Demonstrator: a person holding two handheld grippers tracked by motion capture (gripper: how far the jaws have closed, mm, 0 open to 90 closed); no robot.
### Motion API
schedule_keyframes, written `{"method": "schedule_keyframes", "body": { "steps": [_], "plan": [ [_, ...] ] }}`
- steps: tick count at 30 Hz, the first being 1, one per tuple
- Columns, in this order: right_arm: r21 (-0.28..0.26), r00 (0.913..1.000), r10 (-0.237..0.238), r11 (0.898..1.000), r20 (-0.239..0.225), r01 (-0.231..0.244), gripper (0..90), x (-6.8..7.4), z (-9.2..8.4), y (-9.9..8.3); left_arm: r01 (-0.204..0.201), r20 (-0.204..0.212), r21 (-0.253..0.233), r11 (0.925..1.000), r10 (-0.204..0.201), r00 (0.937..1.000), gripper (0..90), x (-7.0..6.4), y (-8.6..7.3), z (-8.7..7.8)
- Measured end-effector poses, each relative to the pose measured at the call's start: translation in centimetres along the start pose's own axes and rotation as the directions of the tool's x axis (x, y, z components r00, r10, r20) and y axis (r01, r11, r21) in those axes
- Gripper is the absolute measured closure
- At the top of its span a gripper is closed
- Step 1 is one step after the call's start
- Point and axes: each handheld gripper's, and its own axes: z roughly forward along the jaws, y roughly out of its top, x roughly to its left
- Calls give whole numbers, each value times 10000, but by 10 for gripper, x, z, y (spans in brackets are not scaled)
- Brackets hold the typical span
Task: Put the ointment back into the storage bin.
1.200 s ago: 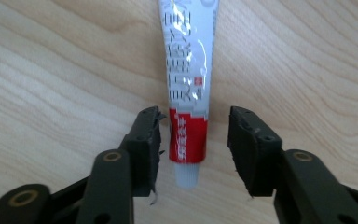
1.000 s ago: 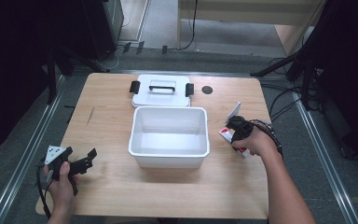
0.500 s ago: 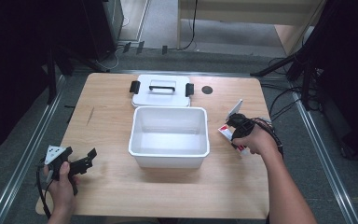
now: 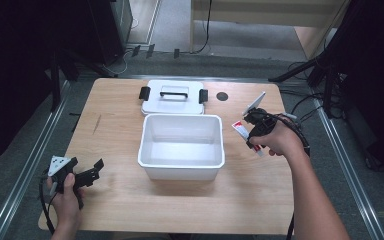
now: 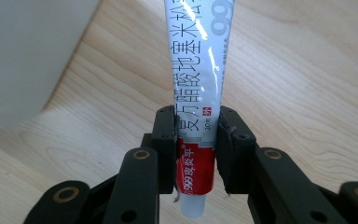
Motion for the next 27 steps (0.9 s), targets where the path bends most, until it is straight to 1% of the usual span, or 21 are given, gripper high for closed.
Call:
{"method": "schedule_keyframes", "body": {
  "steps": [4, 5, 6, 8, 9, 11, 12, 15, 18, 19, 22, 26, 27],
  "plan": [
    [-209, 10000, -4, 9998, 32, 5, 718, 3, -15, 7, -6, 3, 0, 10000, 6, 10000, 0, 0, 0, 0],
    [-249, 10000, 59, 9997, -16, -60, 717, 4, -19, 9, -13, 6, 0, 10000, 13, 10000, 0, 0, 0, 0],
    [-318, 10000, -24, 9995, -12, 24, 717, 5, -22, 11, -3, 6, 0, 10000, 3, 10000, 0, 0, 0, 0],
    [-384, 10000, -37, 9993, -49, 35, 718, 8, -28, 14, 21, -1, -27, 10000, -21, 10000, 0, 0, 0, 0],
    [-444, 9999, -155, 9989, -23, 154, 717, 9, -30, 16, 27, -2, -30, 10000, -27, 10000, 0, 0, 0, 0],
    [-451, 9998, -171, 9988, -52, 168, 718, 11, -32, 18, 27, -8, -31, 10000, -27, 10000, 0, 0, 0, 0],
    [-491, 9997, -215, 9986, -67, 211, 717, 16, -37, 22, 36, -4, -30, 10000, -36, 10000, 0, 0, 0, 0],
    [-554, 9993, -365, 9978, -99, 359, 717, 22, -43, 28, 61, -15, -6, 10000, -61, 10000, 0, 0, 0, 0],
    [-559, 9986, -483, 9973, -207, 471, 717, 29, -48, 34, 47, -12, -21, 10000, -48, 10000, 0, 0, 0, 0],
    [-590, 9980, -590, 9966, -218, 577, 717, 30, -49, 36, 66, -15, -28, 10000, -66, 10000, 0, 0, 0, 0],
    [-549, 9974, -705, 9961, -176, 694, 717, 36, -53, 42, 51, -3, -41, 10000, -51, 10000, 0, 1, 0, 0],
    [-710, 9960, -857, 9939, -242, 838, 717, 46, -60, 50, 66, 23, -45, 10000, -66, 10000, 0, 0, 0, 1],
    [-732, 9951, -960, 9929, -236, 940, 717, 47, -61, 51, 71, 24, -29, 10000, -71, 10000, 0, 1, 0, 0]
  ]
}}
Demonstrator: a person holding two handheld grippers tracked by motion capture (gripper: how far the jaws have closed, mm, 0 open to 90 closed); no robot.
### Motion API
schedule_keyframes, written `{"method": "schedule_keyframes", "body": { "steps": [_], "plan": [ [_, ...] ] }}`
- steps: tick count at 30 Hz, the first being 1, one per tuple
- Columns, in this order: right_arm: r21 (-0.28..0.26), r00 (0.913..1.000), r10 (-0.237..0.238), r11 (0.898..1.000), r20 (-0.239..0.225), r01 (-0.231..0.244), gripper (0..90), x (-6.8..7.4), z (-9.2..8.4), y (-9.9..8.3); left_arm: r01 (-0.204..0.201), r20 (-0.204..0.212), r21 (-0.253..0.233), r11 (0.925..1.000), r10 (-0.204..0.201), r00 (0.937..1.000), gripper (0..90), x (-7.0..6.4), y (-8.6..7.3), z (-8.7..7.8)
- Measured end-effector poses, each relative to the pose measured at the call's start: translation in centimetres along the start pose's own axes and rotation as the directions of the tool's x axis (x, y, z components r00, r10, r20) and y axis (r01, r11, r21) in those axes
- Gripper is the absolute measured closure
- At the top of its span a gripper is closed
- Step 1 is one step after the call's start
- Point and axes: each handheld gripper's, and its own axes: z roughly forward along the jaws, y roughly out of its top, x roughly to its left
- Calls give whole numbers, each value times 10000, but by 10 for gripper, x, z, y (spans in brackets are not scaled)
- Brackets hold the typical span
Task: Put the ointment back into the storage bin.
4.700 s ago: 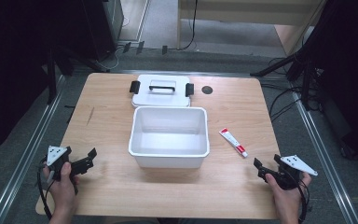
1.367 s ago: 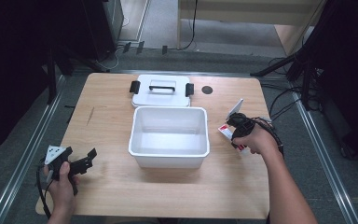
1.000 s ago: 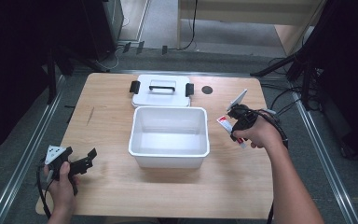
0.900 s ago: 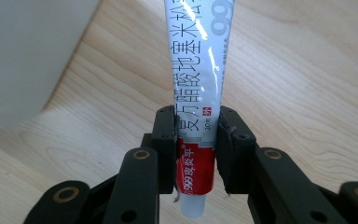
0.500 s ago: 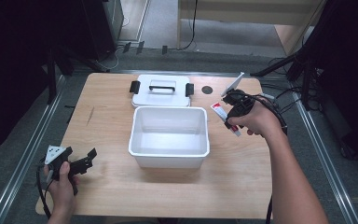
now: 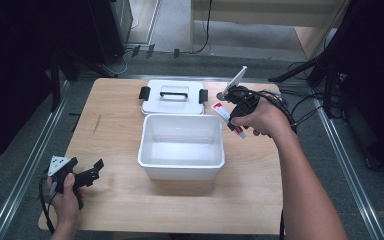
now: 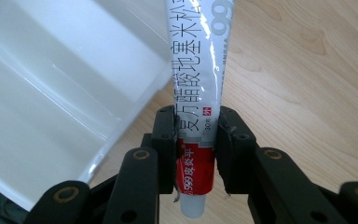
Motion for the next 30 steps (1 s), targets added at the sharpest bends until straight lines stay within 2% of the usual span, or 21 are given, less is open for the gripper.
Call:
{"method": "schedule_keyframes", "body": {
  "steps": [11, 12, 19, 20, 23, 26, 27, 28, 29, 30],
  "plan": [
    [-179, 9977, -591, 9981, -322, 586, 717, 23, -5, 16, 20, 39, 35, 10000, -20, 10000, 0, 0, 0, 0],
    [-220, 9958, -798, 9966, -441, 789, 717, 27, -4, 17, 21, 41, 48, 10000, -21, 10000, 0, 0, 0, 0],
    [-300, 9895, -1256, 9919, -712, 1238, 716, 39, -4, 20, 24, 53, 57, 10000, -25, 10000, 0, 0, 0, 0],
    [-348, 9855, -1495, 9885, -799, 1471, 716, 42, -3, 21, 23, 38, 58, 10000, -23, 10000, 0, 0, 0, 0],
    [-370, 9791, -1810, 9833, -925, 1782, 716, 47, -2, 22, 24, 29, 54, 10000, -24, 10000, 0, 0, 0, 0],
    [-418, 9674, -2305, 9729, -1048, 2273, 716, 52, 0, 23, 31, 26, 54, 10000, -31, 10000, 0, 0, 0, 0],
    [-418, 9674, -2305, 9729, -1048, 2273, 716, 52, 0, 23, 23, 38, 58, 10000, -23, 10000, 0, 0, 0, 0],
    [-494, 9572, -2687, 9630, -1077, 2648, 715, 54, 1, 23, 21, 34, 60, 10000, -21, 10000, 0, 0, 0, 0],
    [-533, 9527, -2846, 9584, -1066, 2803, 715, 56, 1, 23, 20, 43, 60, 10000, -20, 10000, 0, 0, 0, 0],
    [-565, 9446, -3096, 9507, -1089, 3050, 715, 58, 2, 23, 22, 42, 59, 10000, -22, 10000, 0, 0, 0, 0]
  ]
}}
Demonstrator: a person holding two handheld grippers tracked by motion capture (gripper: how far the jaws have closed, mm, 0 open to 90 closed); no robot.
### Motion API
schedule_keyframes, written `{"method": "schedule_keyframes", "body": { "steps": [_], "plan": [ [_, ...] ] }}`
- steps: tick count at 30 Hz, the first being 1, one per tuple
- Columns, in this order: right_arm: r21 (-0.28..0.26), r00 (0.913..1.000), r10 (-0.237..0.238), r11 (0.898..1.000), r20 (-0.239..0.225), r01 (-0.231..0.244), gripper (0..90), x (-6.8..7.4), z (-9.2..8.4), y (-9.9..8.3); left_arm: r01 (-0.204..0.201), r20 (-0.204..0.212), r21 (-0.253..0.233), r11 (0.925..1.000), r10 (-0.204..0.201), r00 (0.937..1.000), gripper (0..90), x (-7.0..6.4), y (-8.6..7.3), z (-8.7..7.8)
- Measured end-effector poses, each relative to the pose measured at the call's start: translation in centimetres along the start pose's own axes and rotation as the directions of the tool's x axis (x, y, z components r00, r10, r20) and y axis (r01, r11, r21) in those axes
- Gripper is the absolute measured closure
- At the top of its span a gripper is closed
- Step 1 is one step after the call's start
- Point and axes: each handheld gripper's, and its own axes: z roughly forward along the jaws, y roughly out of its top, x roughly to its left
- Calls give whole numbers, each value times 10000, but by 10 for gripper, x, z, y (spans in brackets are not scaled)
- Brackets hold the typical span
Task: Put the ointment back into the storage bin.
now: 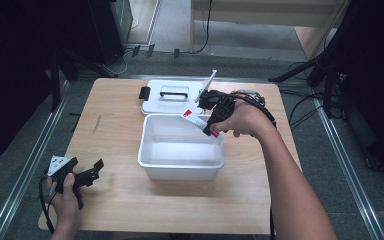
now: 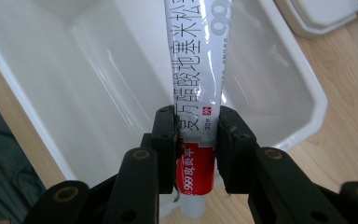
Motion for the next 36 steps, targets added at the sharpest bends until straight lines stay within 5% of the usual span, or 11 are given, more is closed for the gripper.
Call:
{"method": "schedule_keyframes", "body": {
  "steps": [5, 9, 12, 21, 36],
  "plan": [
    [-157, 9892, -1446, 9894, -229, 1443, 715, 6, 6, 0, 7, -14, -4, 10000, -7, 10000, 0, 0, 0, 0],
    [-52, 9650, -2613, 9653, -207, 2612, 713, 7, 15, -1, 12, -9, -5, 10000, -12, 10000, 0, 0, 0, 0],
    [3, 9515, -3069, 9517, -229, 3070, 713, 8, 21, -2, 16, -3, -20, 10000, -16, 10000, 0, 0, 0, 0],
    [188, 9374, -3451, 9380, -468, 3463, 714, 8, 38, -2, 19, -11, -18, 10000, -19, 10000, 0, 0, 0, 0],
    [1049, 9306, -3586, 9252, -738, 3648, 713, 15, 73, -5, -2, -27, 5, 10000, 2, 10000, 0, 0, 0, 0]
  ]
}}
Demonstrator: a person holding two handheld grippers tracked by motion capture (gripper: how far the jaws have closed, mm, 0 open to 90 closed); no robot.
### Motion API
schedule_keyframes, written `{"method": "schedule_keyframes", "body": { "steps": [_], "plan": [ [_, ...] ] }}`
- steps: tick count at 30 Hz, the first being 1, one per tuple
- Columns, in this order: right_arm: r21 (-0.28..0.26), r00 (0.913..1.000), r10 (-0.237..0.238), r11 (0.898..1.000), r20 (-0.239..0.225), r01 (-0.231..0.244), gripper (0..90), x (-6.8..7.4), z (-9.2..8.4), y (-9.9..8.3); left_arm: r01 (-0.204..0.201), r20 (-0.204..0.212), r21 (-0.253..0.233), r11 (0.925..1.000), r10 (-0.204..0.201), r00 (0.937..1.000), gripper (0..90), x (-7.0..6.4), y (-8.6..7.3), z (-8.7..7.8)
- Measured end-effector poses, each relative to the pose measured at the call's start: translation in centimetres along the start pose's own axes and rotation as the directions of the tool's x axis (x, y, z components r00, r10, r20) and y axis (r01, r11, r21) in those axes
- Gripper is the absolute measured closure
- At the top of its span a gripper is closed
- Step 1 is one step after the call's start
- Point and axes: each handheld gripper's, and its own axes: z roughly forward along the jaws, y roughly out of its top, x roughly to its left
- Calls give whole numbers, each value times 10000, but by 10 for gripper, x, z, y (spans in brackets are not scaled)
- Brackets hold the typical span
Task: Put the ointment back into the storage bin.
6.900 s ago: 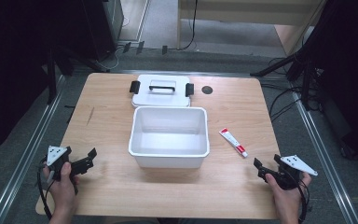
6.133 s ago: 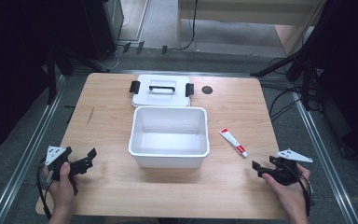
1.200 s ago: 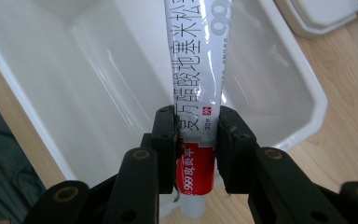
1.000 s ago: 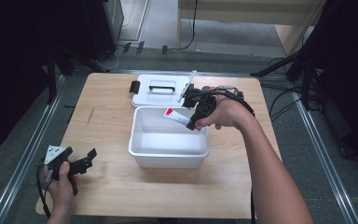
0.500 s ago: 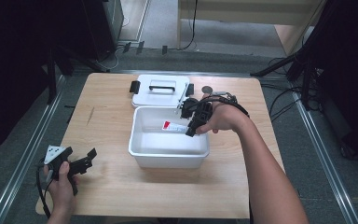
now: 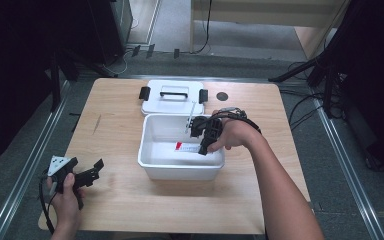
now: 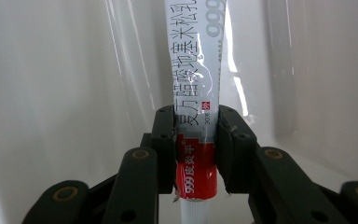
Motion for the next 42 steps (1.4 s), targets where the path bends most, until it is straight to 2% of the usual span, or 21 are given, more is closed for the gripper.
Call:
{"method": "schedule_keyframes", "body": {
  "steps": [4, 8, 20, 21, 22, 29, 33, 35, 36, 38, 42],
  "plan": [
    [278, 9998, -146, 9995, 145, 142, 711, 1, 6, 2, 5, 4, 1, 10000, -5, 10000, 0, 0, 0, 0],
    [909, 9986, -319, 9955, 431, 279, 712, 4, 13, 4, 6, 11, 2, 10000, -6, 10000, 0, 0, 0, 0],
    [689, 9987, -26, 9976, 500, -9, 667, 3, 10, 1, -1, 23, 14, 10000, 1, 10000, 0, 0, 0, 0],
    [606, 9989, 79, 9981, 471, -108, 667, 3, 9, 0, 9, 36, 17, 10000, -9, 10000, 0, 0, 0, 0],
    [272, 9989, 238, 9993, 401, -249, 688, 3, 4, -1, 8, 39, 23, 10000, -8, 10000, 0, 0, 0, 0],
    [-274, 9977, 668, 9974, 128, -664, 755, 3, -14, -7, -2, 4, -2, 10000, 2, 10000, 0, 0, 0, 0],
    [-567, 9957, 917, 9943, 135, -908, 763, 4, -30, -13, -22, -13, -13, 10000, 22, 10000, 0, -1, 0, 1],
    [-687, 9958, 895, 9937, 188, -880, 762, 4, -36, -15, -18, -21, -19, 10000, 18, 10000, 0, -1, 0, 1],
    [-903, 9940, 1063, 9905, 263, -1035, 758, 6, -46, -18, -41, -22, -11, 10000, 41, 10000, 0, -1, 0, 1],
    [-1086, 9939, 1046, 9890, 354, -1003, 752, 6, -53, -21, -47, -20, -4, 10000, 47, 10000, 0, -1, 0, 1],
    [-1397, 9903, 1322, 9823, 430, -1251, 746, 7, -68, -32, -78, -32, 13, 10000, 78, 10000, 0, -1, 0, 1]
  ]
}}
